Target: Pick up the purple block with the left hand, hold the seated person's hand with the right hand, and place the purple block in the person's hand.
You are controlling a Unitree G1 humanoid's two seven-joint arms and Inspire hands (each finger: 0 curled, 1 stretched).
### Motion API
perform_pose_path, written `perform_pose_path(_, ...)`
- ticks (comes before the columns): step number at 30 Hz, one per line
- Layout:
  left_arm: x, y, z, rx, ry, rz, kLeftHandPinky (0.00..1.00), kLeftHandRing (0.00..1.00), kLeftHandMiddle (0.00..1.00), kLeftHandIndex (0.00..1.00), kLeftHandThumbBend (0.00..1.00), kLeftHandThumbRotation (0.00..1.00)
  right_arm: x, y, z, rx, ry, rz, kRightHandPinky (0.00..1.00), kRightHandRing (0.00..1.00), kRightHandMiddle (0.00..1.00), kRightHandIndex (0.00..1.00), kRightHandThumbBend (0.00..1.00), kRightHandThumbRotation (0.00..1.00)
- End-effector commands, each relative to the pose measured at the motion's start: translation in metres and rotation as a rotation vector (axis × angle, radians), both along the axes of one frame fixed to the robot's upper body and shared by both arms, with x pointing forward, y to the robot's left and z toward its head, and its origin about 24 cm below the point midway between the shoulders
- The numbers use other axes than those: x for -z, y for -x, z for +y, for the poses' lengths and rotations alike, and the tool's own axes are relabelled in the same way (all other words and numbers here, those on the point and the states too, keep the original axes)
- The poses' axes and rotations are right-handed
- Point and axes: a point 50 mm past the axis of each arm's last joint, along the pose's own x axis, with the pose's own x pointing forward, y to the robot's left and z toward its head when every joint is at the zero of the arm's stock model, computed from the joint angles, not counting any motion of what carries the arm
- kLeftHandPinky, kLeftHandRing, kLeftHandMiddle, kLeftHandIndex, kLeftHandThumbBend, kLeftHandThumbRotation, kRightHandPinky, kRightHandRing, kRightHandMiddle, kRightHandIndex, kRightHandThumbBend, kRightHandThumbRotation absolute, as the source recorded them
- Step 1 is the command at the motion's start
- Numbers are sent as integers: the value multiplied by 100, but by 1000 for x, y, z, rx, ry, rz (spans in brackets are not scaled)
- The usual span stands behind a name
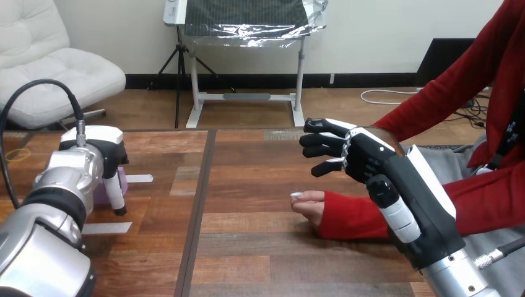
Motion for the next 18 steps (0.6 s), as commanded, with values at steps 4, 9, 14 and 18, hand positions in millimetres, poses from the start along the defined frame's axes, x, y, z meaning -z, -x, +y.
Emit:
perform_pose_path(4, -18, -11, -11, 29, -13, -47, 85, 88, 88, 85, 72, 0, -17, -3, -2, -3, 11, -83, 64, 75, 77, 80, 100, 100)
perform_pose_path(9, -16, -11, -11, 24, -14, -46, 85, 88, 88, 85, 70, 0, -17, -2, -2, 0, 10, -83, 64, 75, 77, 80, 100, 100)
perform_pose_path(14, -15, -10, -11, 24, -19, -44, 82, 87, 88, 84, 70, 0, -17, -2, -2, 0, 9, -81, 64, 75, 77, 80, 100, 100)
perform_pose_path(18, -14, -9, -10, 31, -28, -43, 80, 86, 87, 83, 67, 0, -17, -2, -2, -3, 8, -81, 64, 75, 77, 80, 100, 100)
